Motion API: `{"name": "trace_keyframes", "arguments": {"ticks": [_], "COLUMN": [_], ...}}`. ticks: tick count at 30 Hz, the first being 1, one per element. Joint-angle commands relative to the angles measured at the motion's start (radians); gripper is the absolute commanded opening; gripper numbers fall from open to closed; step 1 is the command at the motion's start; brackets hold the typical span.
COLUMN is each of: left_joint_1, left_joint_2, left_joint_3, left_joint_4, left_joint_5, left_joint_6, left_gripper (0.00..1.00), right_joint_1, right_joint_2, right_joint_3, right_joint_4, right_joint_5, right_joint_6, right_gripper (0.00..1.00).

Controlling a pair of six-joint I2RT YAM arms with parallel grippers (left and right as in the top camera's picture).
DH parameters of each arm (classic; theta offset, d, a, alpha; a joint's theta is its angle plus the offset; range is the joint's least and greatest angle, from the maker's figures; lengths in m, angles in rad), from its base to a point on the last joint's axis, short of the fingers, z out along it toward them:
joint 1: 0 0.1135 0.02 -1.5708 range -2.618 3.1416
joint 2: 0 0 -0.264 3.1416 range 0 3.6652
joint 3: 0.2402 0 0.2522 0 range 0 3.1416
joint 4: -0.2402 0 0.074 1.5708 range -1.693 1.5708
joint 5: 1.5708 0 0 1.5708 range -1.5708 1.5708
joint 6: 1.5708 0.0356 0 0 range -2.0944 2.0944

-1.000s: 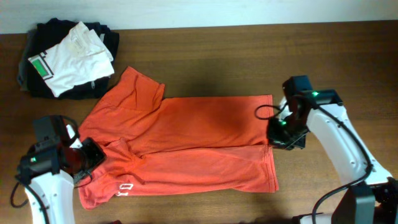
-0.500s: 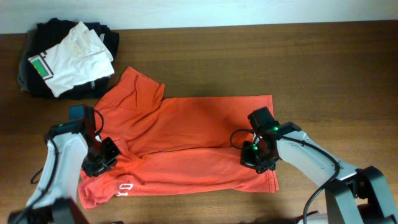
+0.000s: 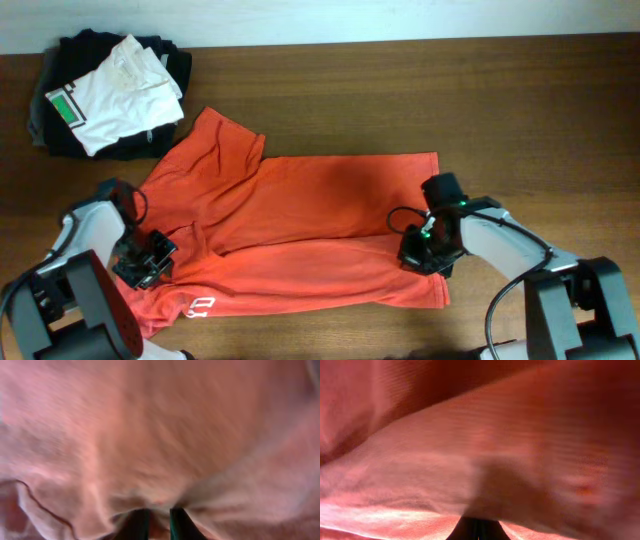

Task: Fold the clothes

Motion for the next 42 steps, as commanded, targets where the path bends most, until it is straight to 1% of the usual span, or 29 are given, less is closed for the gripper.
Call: {"name": "trace_keyframes", "arguments": {"ticks": [1, 2, 3, 6, 9, 11, 15, 16, 17, 18, 19, 20, 21, 22, 23, 25, 26, 28, 30, 33, 37, 42], "left_joint_1": [0.059, 0.065, 0.066, 0.061, 0.05, 0.03, -0.029, -0.051, -0.077, -0.109, -0.14, -0.177, -0.205, -0.242, -0.264, -0.281, -0.285, -0.286, -0.285, -0.286, -0.286, -0.286], "left_joint_2": [0.006, 0.006, 0.006, 0.003, -0.029, -0.072, -0.234, -0.291, -0.345, -0.398, -0.443, -0.49, -0.518, -0.547, -0.552, -0.536, -0.506, -0.411, -0.312, -0.138, 0.029, 0.114], "left_joint_3": [-0.006, -0.003, 0.003, 0.033, 0.065, 0.074, 0.078, 0.083, 0.09, 0.097, 0.101, 0.103, 0.103, 0.103, 0.105, 0.108, 0.108, 0.108, 0.117, 0.165, 0.229, 0.232], "left_joint_4": [0.04, 0.043, 0.042, 0.013, -0.042, -0.059, -0.061, -0.05, -0.026, 0.016, 0.059, 0.124, 0.188, 0.283, 0.349, 0.43, 0.48, 0.585, 0.642, 0.697, 0.702, 0.744], "left_joint_5": [-0.031, -0.03, -0.03, -0.018, 0.005, 0.004, 0.003, 0.005, 0.027, 0.081, 0.133, 0.177, 0.194, 0.207, 0.207, 0.208, 0.212, 0.24, 0.24, 0.24, 0.224, 0.074], "left_joint_6": [-0.013, -0.013, -0.013, -0.013, -0.013, -0.012, -0.005, 0.004, 0.036, 0.086, 0.116, 0.124, 0.124, 0.132, 0.153, 0.194, 0.239, 0.349, 0.407, 0.422, 0.452, 0.48], "left_gripper": [0.14, 0.05, 0.01, 0.0, 0.0, 0.0, 0.0, 0.0, 0.0, 0.01, 0.22, 0.72, 1.0, 1.0, 0.99, 0.99, 0.99, 1.0, 0.99, 1.0, 0.99, 0.99], "right_joint_1": [-0.124, -0.149, -0.171, -0.237, -0.277, -0.295, -0.332, -0.332, -0.329, -0.322, -0.312, -0.299, -0.287, -0.262, -0.245, -0.221, -0.203, -0.169, -0.142, -0.102, -0.061, -0.052], "right_joint_2": [0.032, 0.032, 0.032, 0.032, 0.032, 0.031, 0.024, 0.021, 0.018, 0.018, 0.018, 0.018, 0.018, 0.018, 0.018, 0.018, 0.018, 0.018, 0.018, 0.018, 0.018, 0.018], "right_joint_3": [-0.003, 0.01, 0.025, 0.121, 0.235, 0.311, 0.475, 0.525, 0.578, 0.615, 0.66, 0.697, 0.72, 0.741, 0.742, 0.74, 0.738, 0.738, 0.738, 0.738, 0.738, 0.738], "right_joint_4": [0.0, -0.013, -0.035, -0.164, -0.28, -0.355, -0.522, -0.565, -0.592, -0.608, -0.627, -0.637, -0.642, -0.643, -0.642, -0.644, -0.644, -0.644, -0.642, -0.643, -0.642, -0.643], "right_joint_5": [0.124, 0.127, 0.139, 0.255, 0.299, 0.323, 0.362, 0.352, 0.307, 0.258, 0.196, 0.146, 0.129, 0.126, 0.127, 0.14, 0.164, 0.203, 0.206, 0.207, 0.249, 0.268], "right_joint_6": [-0.047, -0.065, -0.074, -0.075, -0.101, -0.1, -0.101, -0.126, -0.199, -0.262, -0.328, -0.368, -0.374, -0.373, -0.373, -0.373, -0.373, -0.368, -0.366, -0.366, -0.366, -0.366], "right_gripper": [0.04, 0.04, 0.04, 0.04, 0.04, 0.04, 0.04, 0.04, 0.04, 0.04, 0.09, 0.28, 0.5, 0.79, 0.97, 0.99, 0.99, 0.99, 0.98, 0.98, 0.99, 0.99]}}
